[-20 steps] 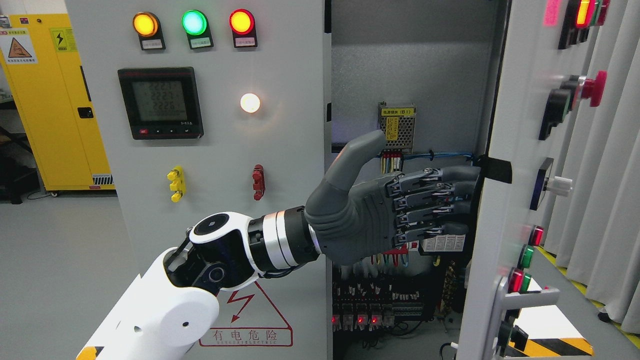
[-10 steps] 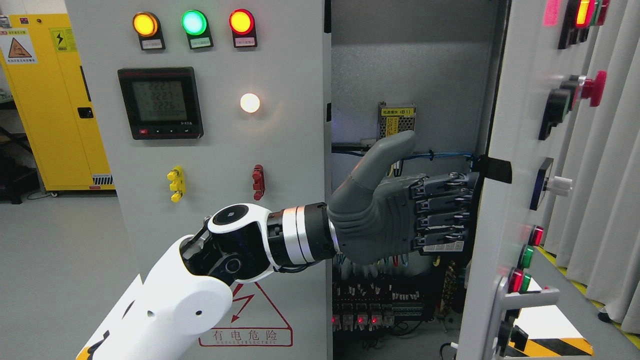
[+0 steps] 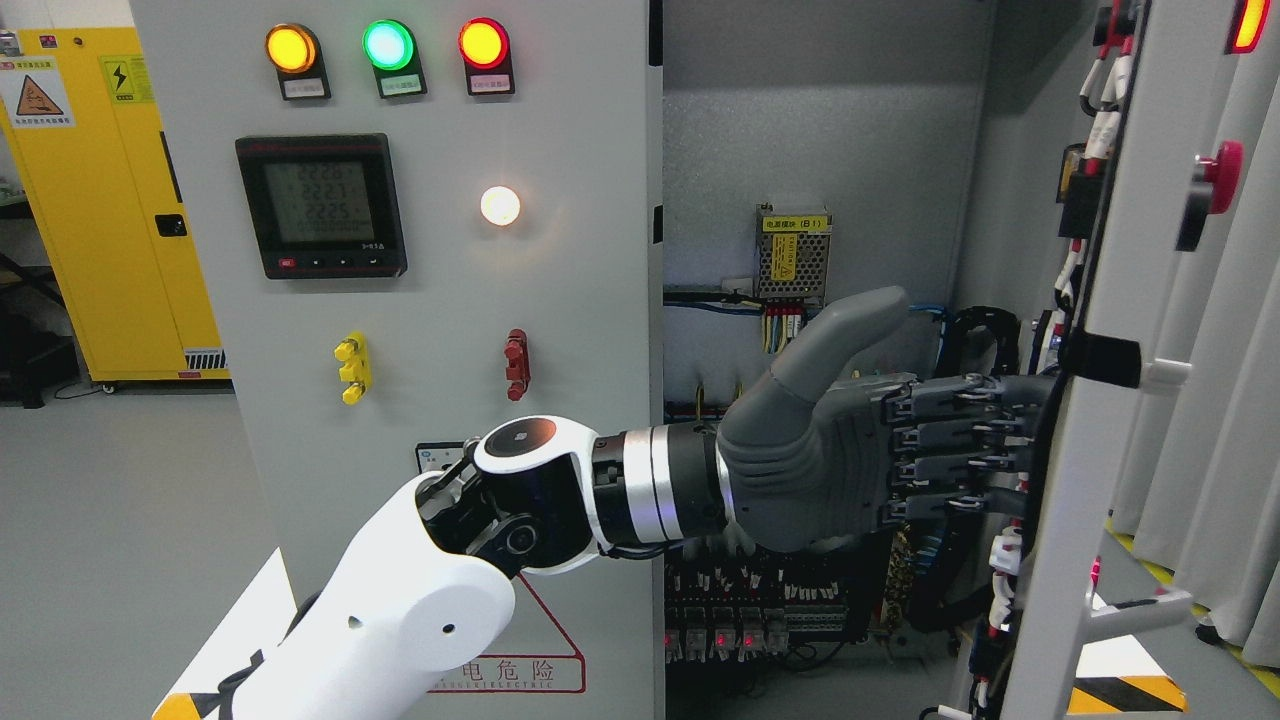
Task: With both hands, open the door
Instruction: 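Press the left hand against the partly open door and push it outward, then keep pushing the switch-fitted door wide open with the left hand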
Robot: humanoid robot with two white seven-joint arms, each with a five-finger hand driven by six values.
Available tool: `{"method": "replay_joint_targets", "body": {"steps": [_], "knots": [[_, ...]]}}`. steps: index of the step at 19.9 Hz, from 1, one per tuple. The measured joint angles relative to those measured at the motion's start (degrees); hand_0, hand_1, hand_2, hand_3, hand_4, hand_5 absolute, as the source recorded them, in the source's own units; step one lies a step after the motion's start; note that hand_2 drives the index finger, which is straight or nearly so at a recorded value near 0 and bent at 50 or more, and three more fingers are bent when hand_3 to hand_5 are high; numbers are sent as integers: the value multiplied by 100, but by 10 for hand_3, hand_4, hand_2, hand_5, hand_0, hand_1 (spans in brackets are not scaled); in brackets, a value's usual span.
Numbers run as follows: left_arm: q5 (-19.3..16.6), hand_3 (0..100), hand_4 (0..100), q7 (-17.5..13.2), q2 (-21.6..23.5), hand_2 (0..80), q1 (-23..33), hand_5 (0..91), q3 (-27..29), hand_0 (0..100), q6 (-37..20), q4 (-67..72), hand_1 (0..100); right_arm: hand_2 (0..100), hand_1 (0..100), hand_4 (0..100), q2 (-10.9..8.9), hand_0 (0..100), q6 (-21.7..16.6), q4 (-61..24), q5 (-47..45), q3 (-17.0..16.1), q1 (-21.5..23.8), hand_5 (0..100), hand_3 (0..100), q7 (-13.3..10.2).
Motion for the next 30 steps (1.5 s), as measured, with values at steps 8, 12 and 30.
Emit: {"method": "replay_joint_targets", "body": {"steps": [8, 12, 30], "knots": [[-13, 0, 30, 57, -438, 0, -306, 0, -122, 0, 1, 214, 0, 0, 61, 0, -11, 215, 0, 0, 2, 0, -4, 0, 0, 0], [-61, 0, 8, 166, -730, 0, -397, 0, -159, 0, 8, 375, 0, 0, 61, 0, -13, 215, 0, 0, 1, 0, -4, 0, 0, 0], [-397, 0, 0, 700, -1628, 0, -443, 0, -301, 0, -89, 711, 0, 0, 60, 0, -15, 215, 0, -2, 0, 4, 6, 0, 0, 0]]}}
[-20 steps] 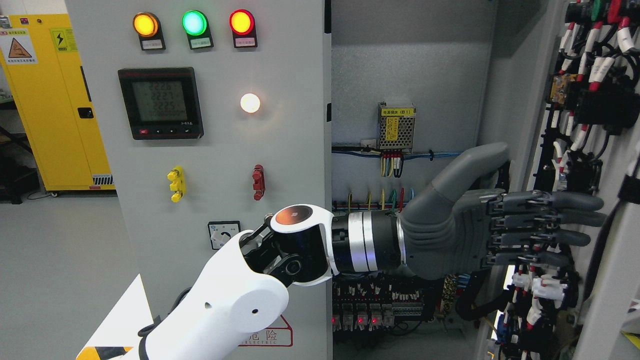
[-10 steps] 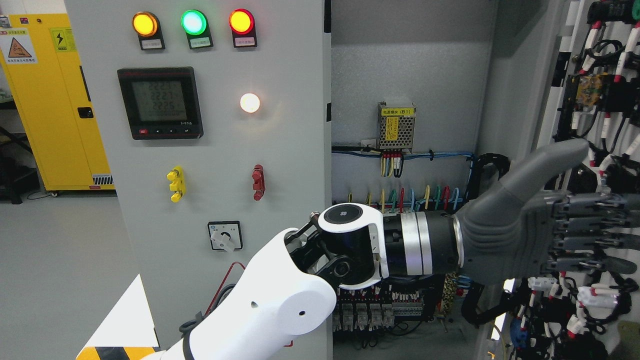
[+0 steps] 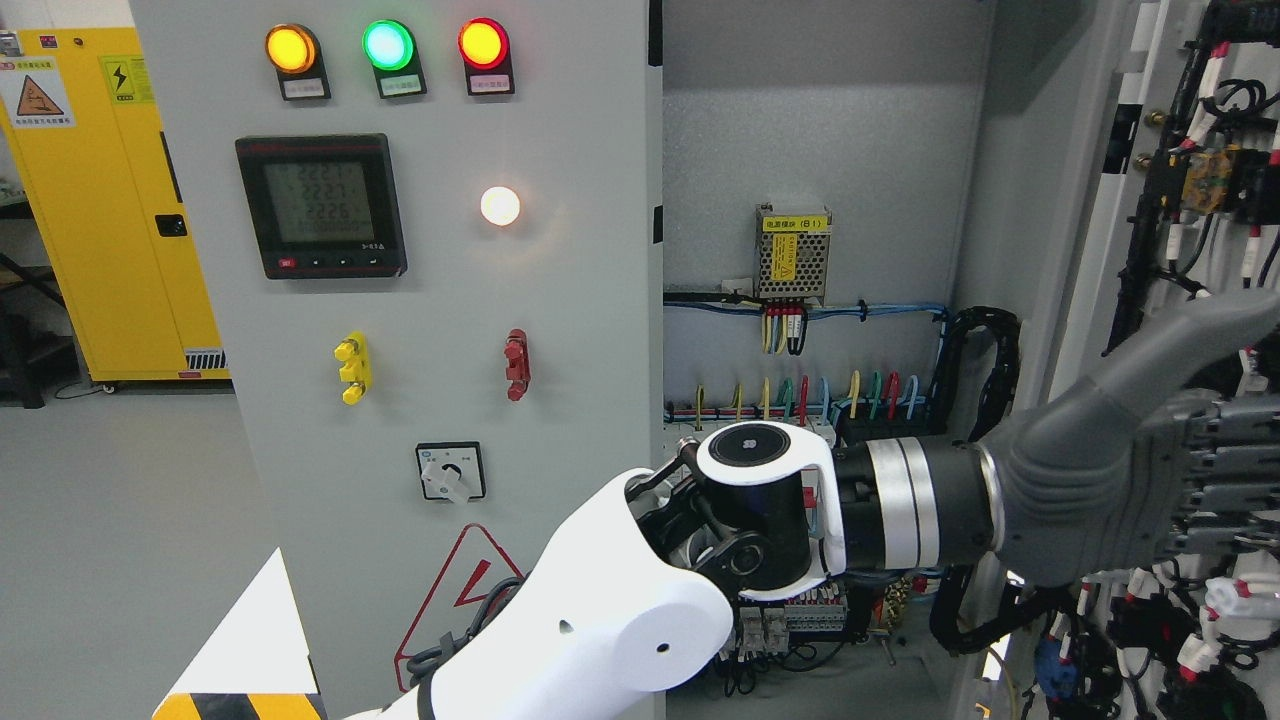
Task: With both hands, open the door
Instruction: 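Keep pushing the switch-fitted door wide open with the left hand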
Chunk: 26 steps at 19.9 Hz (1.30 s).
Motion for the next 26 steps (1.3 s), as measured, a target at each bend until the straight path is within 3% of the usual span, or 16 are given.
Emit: {"method": "replay_joint_targets", "body": {"steps": [8, 26], "knots": [[-7, 0, 0, 356, -117, 0, 0, 0, -177, 0, -257, 28, 0, 0, 60, 0, 1, 215, 0, 0, 0, 3, 11, 0, 0, 0], [8, 0, 0, 424, -213, 0, -12, 0, -541, 0, -471, -14, 0, 0, 62, 0, -4, 215, 0, 2, 1, -2, 1, 0, 0, 0]]}}
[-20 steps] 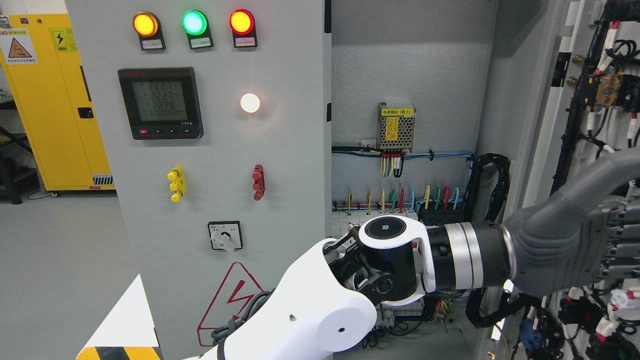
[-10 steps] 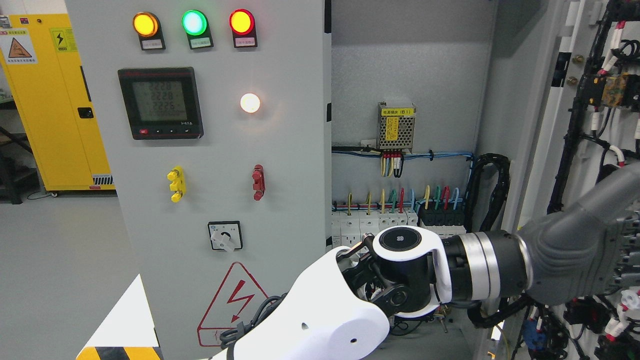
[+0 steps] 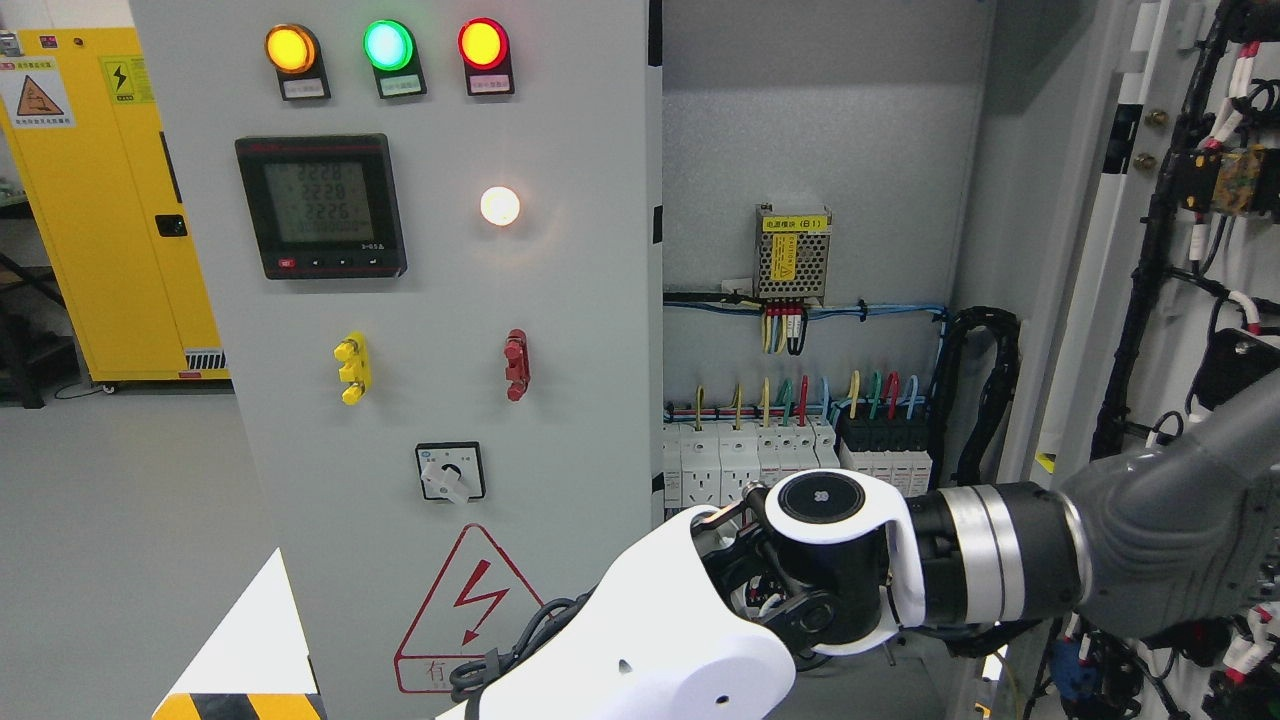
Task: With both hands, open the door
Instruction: 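Keep pushing the switch-fitted door wide open with the left hand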
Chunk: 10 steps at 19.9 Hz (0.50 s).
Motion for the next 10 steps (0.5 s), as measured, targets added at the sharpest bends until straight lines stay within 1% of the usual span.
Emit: {"method": "replay_joint_targets", "body": {"steps": [6, 10], "knots": [[-18, 0, 0, 2, -11, 0, 0, 0, -18, 0, -18, -46, 0, 0, 62, 0, -1, 215, 0, 0, 0, 0, -3, 0, 0, 0], [-27, 0, 0, 13, -8, 0, 36, 0, 122, 0, 173, -109, 0, 0, 63, 0, -1, 214, 0, -1, -1, -1, -5, 0, 0, 0]]}}
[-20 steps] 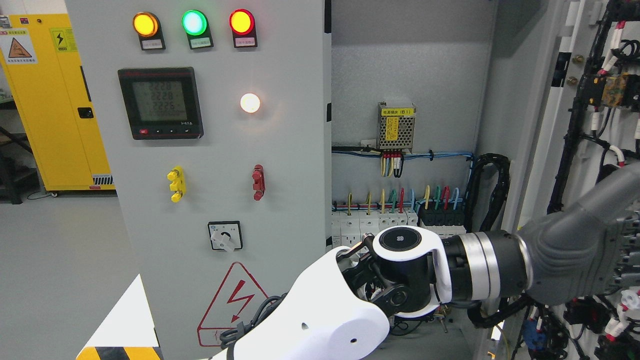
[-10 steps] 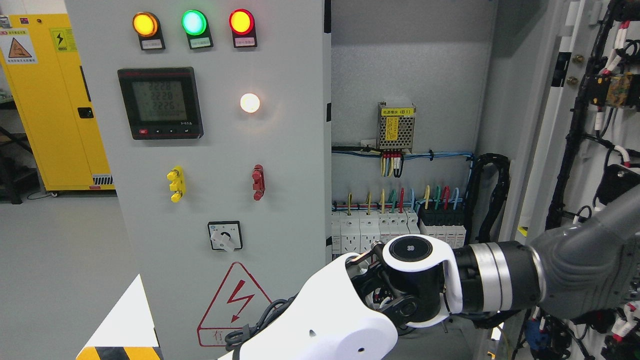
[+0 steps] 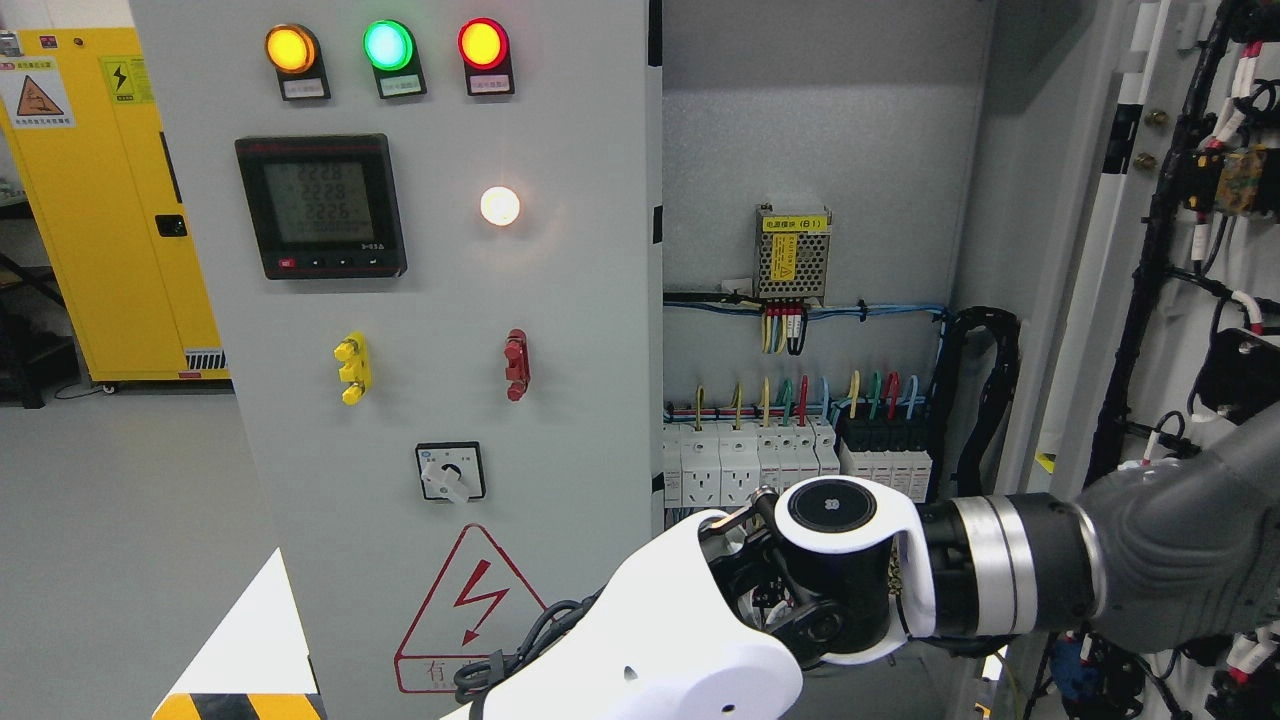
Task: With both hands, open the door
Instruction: 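Keep pushing the switch-fitted door wide open with the left hand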
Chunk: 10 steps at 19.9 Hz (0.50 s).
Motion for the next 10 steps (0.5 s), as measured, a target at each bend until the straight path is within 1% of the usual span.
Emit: {"method": "replay_joint_targets", "body": {"steps": [6, 10], "knots": [[-37, 0, 0, 11, 96, 0, 123, 0, 306, 0, 281, -93, 0, 0, 63, 0, 0, 214, 0, 0, -1, 0, -1, 0, 0, 0], [-40, 0, 0, 22, 317, 0, 320, 0, 587, 0, 464, -257, 0, 0, 63, 0, 0, 214, 0, 1, 0, 0, -1, 0, 0, 0]]}}
